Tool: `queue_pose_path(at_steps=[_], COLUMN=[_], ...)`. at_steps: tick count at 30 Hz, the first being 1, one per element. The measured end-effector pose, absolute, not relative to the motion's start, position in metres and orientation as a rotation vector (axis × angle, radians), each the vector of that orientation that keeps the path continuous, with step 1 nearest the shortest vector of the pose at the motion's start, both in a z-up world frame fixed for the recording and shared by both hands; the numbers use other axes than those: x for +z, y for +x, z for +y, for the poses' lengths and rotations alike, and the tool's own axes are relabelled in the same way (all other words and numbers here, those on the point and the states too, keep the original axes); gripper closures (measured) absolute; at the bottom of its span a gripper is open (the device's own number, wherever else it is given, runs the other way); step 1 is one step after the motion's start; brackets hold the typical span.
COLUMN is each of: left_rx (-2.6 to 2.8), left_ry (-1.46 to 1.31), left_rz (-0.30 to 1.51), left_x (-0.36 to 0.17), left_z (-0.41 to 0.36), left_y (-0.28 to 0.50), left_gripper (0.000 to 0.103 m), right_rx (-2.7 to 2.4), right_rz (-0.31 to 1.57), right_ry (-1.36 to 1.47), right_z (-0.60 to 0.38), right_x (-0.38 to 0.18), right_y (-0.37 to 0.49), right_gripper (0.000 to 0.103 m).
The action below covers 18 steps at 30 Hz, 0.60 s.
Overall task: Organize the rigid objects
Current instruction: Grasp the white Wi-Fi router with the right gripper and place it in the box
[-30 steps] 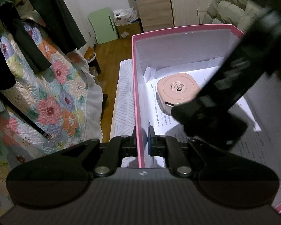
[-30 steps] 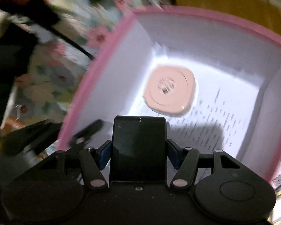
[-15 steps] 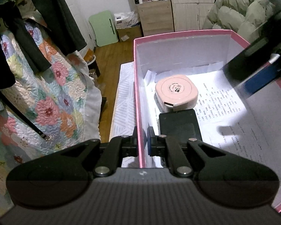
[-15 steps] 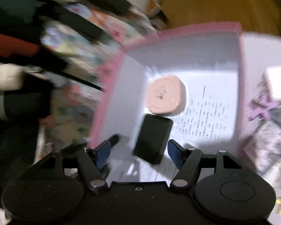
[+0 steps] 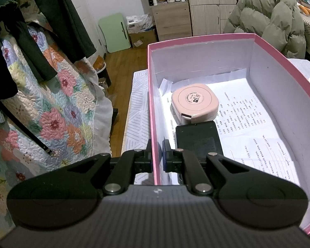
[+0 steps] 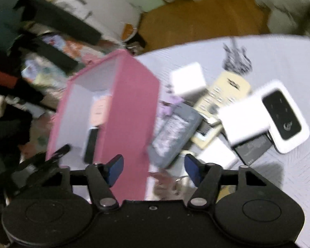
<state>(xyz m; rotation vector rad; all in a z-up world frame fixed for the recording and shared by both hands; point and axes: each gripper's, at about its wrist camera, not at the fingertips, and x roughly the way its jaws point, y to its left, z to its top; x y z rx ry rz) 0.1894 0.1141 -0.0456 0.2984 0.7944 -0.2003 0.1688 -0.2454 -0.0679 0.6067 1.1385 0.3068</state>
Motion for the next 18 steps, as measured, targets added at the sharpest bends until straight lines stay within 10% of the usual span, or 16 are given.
queue_pose_path(at_steps=[7,10,18], left_rx=[-0.2,-0.2,-0.201], left_ry=[0.303,0.3,0.302], left_rz=[0.799,0.799,0.8], left_x=[-0.046,-0.046,-0.046], left_z=[0.113,0.114,0.114], left_y=[0.189,0.189,0.189], left_gripper=[0.096,0.096,0.096], right_rx=[0.267,0.246,0.298], right_rz=[1.077,1.034,0.834], right_ry=[0.732,0.738,0.617], right_z=[-0.238,-0.231,-0.228], right_x=[-0.116,-0.124,-0.07], right_y=[0.192,0.19,0.154], right_gripper=[0.051,0.08,0.086])
